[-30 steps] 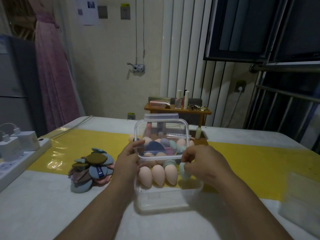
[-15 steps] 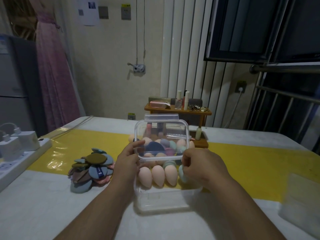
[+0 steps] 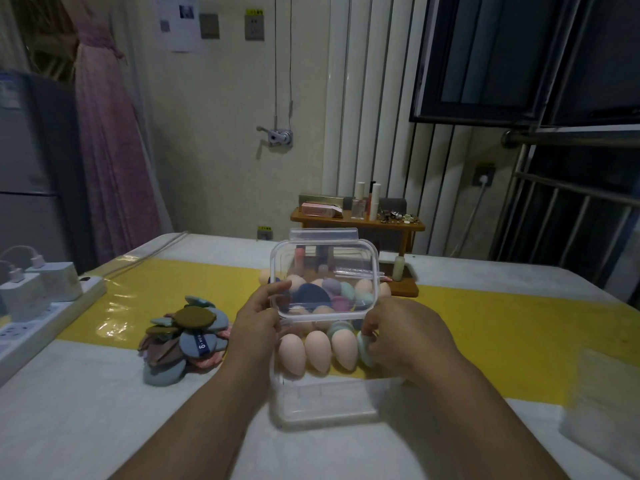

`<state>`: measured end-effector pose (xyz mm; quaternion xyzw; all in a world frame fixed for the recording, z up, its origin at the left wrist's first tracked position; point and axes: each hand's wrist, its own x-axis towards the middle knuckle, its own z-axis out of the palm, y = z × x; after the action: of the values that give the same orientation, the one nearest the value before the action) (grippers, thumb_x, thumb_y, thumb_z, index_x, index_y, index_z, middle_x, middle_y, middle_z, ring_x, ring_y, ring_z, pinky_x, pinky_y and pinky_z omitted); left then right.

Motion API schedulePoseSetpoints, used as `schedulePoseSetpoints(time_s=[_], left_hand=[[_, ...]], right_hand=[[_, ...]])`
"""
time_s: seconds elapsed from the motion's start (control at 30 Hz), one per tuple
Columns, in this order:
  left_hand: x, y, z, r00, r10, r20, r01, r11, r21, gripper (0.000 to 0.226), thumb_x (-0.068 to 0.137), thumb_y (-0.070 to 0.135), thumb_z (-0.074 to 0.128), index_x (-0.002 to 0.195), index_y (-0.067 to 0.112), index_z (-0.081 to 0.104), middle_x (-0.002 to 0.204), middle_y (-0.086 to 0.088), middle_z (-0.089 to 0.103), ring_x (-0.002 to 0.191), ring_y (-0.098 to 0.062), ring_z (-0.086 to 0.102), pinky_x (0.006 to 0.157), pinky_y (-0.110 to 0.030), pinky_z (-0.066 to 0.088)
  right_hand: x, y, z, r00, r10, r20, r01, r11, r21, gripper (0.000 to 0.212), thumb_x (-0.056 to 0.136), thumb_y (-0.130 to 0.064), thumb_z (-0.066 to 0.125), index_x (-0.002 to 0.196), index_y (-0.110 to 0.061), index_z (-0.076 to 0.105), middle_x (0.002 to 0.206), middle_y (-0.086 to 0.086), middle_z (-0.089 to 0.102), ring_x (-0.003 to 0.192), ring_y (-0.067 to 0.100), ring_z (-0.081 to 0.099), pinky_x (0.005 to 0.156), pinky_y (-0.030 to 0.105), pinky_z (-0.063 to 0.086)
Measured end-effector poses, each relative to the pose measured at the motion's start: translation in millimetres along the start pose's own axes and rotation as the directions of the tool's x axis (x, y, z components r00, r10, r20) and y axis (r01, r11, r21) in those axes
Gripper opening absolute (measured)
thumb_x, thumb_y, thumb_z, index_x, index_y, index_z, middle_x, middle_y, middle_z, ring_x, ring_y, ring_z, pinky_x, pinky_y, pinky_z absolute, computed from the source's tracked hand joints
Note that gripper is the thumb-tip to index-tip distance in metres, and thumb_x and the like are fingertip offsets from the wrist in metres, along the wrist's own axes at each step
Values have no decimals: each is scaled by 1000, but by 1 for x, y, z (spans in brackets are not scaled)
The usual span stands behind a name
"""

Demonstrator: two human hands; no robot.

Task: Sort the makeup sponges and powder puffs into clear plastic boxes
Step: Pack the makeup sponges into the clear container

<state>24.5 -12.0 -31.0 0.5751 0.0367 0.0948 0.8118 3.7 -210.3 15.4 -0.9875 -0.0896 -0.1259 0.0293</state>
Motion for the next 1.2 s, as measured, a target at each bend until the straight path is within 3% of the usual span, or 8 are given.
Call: schedulePoseSetpoints(time_s=[0.13, 0.3, 0.47, 0.9, 1.0, 1.1, 1.2], left_hand=[[1, -3, -2, 1000, -12, 1, 12, 1000, -17, 63, 82, -13, 34, 101, 31, 76, 114, -3, 66, 90, -22, 71, 57, -28, 56], [2, -4, -2, 1000, -6, 10, 6, 999, -42, 62, 82, -13, 34, 102, 29, 76, 113, -3, 67, 81, -15, 74, 57, -28, 57], [2, -4, -3, 1000, -5, 17, 6, 999, -37, 62, 83, -13, 35, 102, 29, 75, 115, -4, 66, 80, -14, 73, 58, -28, 57], [0, -3, -2, 1000, -11, 16, 12, 998, -58, 60, 83, -12, 35, 102, 28, 76, 112, -2, 68, 83, -17, 74, 60, -30, 58], [-1, -1, -2, 1000, -17, 12, 17, 998, -68, 60, 82, -13, 36, 101, 27, 76, 103, 0, 71, 80, -16, 74, 58, -30, 58], [-2, 1, -1, 1000, -19, 14, 20, 998, -60, 60, 82, -15, 35, 101, 26, 76, 101, -1, 70, 76, -13, 73, 56, -28, 58], [-2, 3, -1, 1000, -11, 1, 11, 999, -48, 62, 81, -16, 35, 100, 25, 76, 100, -1, 70, 73, -12, 73, 53, -26, 56]], right_hand=[[0, 3, 3, 999, 32, -18, -32, 999, 26, 9, 82, -29, 65, 85, -35, 58, 82, -7, 59, 74, 19, 54, 51, 26, 30], [0, 2, 2, 1000, 26, 9, -27, 998, 61, 8, 81, -27, 68, 86, -34, 69, 92, -7, 63, 80, 18, 58, 56, 26, 39], [-3, 5, -3, 997, 65, 48, -71, 988, 137, 22, 78, -25, 69, 92, -38, 60, 96, -10, 63, 82, 14, 57, 62, 27, 47], [-2, 4, -2, 996, 82, 36, -88, 967, 239, 22, 78, -26, 68, 92, -39, 59, 99, -11, 63, 86, 14, 58, 61, 26, 44], [3, 10, 6, 982, 174, -77, -121, 883, 454, 12, 88, -22, 61, 91, -34, 63, 92, -10, 64, 81, 12, 58, 63, 27, 46], [7, 21, 15, 939, 299, -171, -145, 793, 592, 21, 91, -15, 57, 79, -32, 59, 81, -13, 60, 73, 3, 53, 57, 22, 39], [10, 34, 27, 914, 371, -165, -187, 745, 640, 26, 91, -12, 56, 76, -33, 56, 84, -8, 62, 76, 13, 55, 57, 26, 37]])
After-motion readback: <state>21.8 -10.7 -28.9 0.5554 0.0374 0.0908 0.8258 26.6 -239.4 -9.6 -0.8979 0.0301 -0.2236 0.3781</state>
